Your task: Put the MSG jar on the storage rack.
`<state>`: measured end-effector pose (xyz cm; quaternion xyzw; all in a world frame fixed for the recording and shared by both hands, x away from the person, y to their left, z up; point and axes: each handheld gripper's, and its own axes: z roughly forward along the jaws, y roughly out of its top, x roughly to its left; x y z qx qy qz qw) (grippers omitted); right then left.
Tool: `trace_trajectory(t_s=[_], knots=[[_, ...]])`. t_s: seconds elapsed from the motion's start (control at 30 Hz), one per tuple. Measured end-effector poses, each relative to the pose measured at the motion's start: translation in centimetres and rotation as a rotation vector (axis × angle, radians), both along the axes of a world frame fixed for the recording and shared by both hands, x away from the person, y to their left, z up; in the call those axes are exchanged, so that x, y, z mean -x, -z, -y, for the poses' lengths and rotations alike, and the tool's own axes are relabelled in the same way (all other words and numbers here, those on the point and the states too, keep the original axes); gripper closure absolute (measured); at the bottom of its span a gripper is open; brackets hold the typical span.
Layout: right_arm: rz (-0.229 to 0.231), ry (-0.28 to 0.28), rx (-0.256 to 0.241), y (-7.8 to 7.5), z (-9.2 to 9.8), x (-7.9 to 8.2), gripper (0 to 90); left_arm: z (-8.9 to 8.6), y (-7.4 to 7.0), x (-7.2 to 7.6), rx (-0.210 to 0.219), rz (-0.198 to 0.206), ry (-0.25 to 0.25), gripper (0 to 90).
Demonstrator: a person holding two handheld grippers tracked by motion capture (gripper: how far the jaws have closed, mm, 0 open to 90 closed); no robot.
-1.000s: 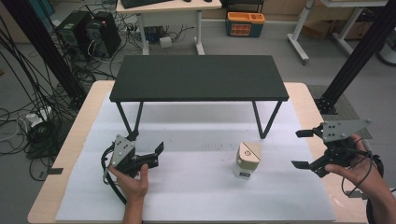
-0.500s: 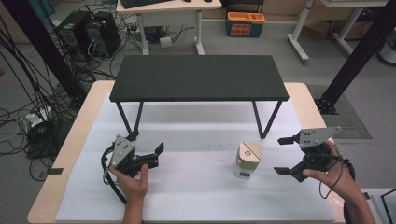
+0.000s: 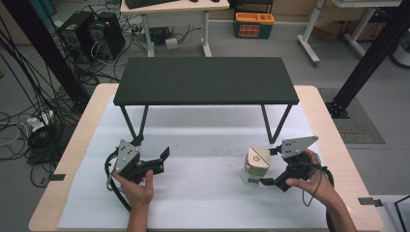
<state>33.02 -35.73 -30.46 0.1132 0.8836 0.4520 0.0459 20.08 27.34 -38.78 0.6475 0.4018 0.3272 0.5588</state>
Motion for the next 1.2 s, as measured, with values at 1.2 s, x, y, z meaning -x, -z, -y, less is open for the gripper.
trace_trajectory(t_s=[1.2], knots=[[0.101,-0.099,-0.003,-10.8,-1.7,-0.9,28.9,-0.4,0.2,0.3,0.021,0.015,-0.002,1.2]])
